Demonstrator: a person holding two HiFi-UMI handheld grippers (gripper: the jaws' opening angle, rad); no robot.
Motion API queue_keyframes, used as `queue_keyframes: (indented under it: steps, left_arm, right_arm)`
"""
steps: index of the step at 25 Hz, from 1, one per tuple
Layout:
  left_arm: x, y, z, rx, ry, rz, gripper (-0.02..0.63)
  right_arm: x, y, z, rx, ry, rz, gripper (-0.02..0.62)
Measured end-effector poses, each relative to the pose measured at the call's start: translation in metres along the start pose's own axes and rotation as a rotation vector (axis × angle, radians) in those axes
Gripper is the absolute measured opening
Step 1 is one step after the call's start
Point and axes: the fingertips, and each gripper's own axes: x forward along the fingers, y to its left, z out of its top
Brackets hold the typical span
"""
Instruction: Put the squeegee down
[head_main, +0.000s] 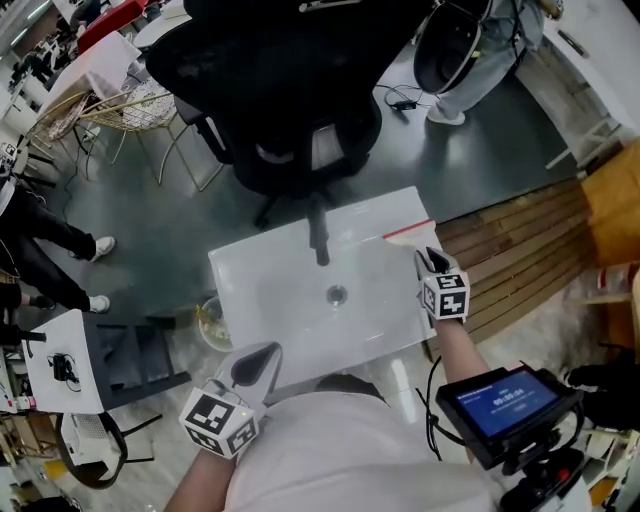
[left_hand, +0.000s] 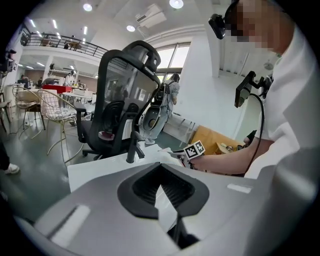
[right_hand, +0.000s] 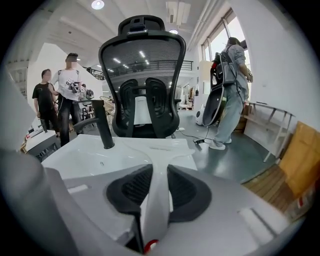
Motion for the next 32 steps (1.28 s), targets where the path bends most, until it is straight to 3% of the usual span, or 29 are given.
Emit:
queue_keyframes:
  steps: [13,32]
  left_arm:
    - [0.007,0.023,-0.001,-0.015,0.016,0.065,0.007]
    - [-0.004,0.025,-0.003,-0.03,0.03,0.105,0.008]
  right_arm:
    - [0.067,-0.023,0.001,-0.019,0.018,-0.033,0.097]
    - [0.078,-0.029,-0.003,-0.071,0.062,-0.051,0.103]
